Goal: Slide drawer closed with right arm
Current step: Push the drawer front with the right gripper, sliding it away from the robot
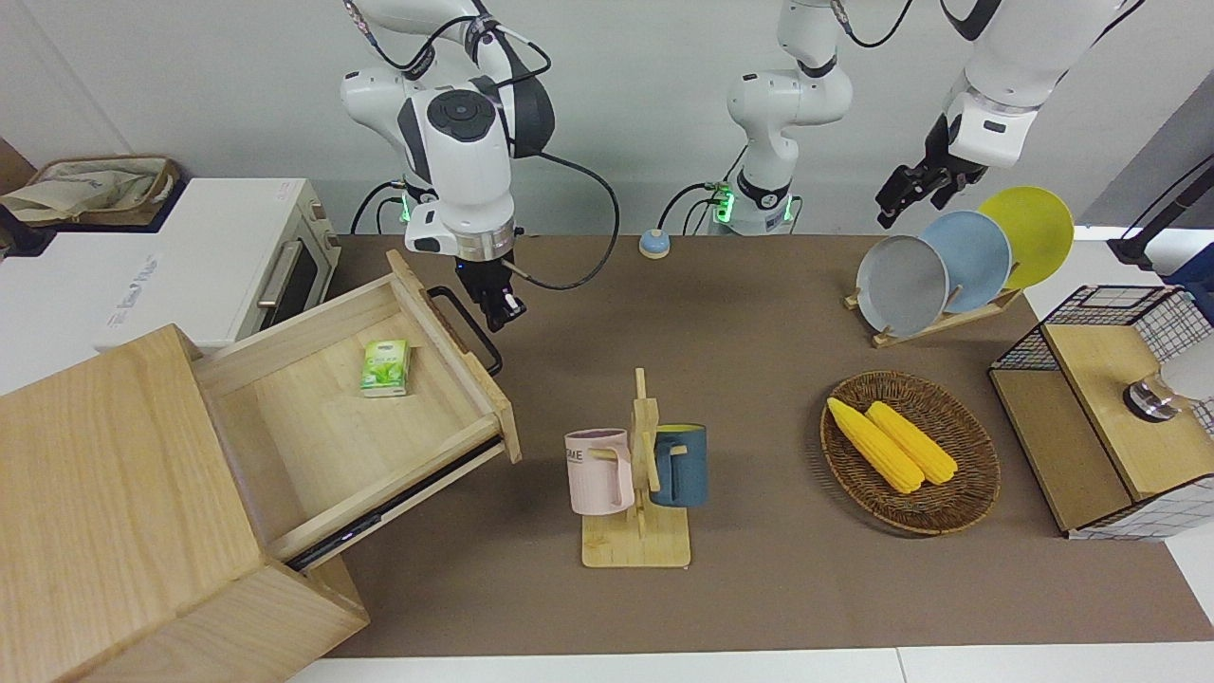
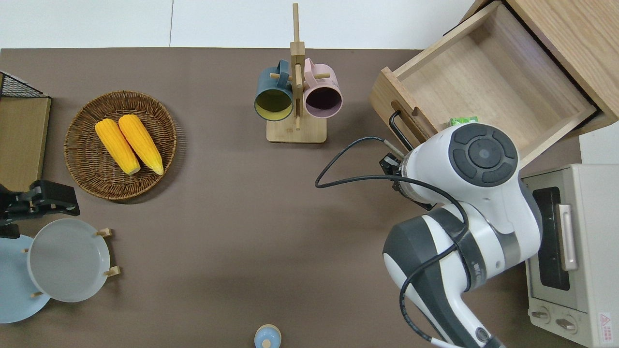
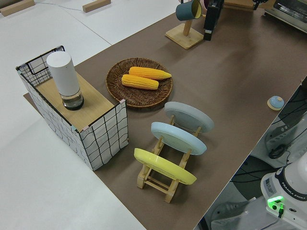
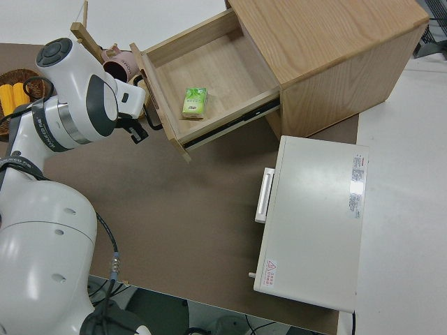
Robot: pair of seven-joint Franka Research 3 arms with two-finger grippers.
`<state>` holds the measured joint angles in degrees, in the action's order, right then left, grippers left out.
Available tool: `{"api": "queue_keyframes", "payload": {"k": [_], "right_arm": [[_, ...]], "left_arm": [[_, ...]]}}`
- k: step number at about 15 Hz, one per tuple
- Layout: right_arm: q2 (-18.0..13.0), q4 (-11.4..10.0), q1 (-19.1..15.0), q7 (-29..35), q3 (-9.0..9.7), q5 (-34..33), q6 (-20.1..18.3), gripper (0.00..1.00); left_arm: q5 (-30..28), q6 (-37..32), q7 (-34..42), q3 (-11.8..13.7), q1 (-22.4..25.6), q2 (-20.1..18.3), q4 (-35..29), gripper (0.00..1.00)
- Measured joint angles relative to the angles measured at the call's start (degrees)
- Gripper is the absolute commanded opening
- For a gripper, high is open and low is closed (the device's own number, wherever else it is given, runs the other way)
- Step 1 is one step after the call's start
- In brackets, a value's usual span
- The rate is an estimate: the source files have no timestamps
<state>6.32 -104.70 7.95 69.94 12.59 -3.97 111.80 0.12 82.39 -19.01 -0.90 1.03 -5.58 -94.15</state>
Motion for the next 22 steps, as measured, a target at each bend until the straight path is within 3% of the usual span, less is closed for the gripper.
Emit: {"api": "queue_keyframes", "payload": {"k": [2,15,22], "right_arm": [[0.64,0.69,-0.82,-0.93,-0.37,-0.03,0.0,0.0],[7.44,11.49,-5.14,-1.48,-0.32,-0.07,0.02,0.0],[11.33,16.02,-8.38,-5.64,-0.3,-0.07,0.02,0.0]], "left_arm": [[0.0,0.0,0.0,0.0,0.0,0.0,0.0,0.99],[0.0,0.0,0.0,0.0,0.0,0.0,0.0,0.99],[0.0,0.0,0.0,0.0,0.0,0.0,0.0,0.99]]}}
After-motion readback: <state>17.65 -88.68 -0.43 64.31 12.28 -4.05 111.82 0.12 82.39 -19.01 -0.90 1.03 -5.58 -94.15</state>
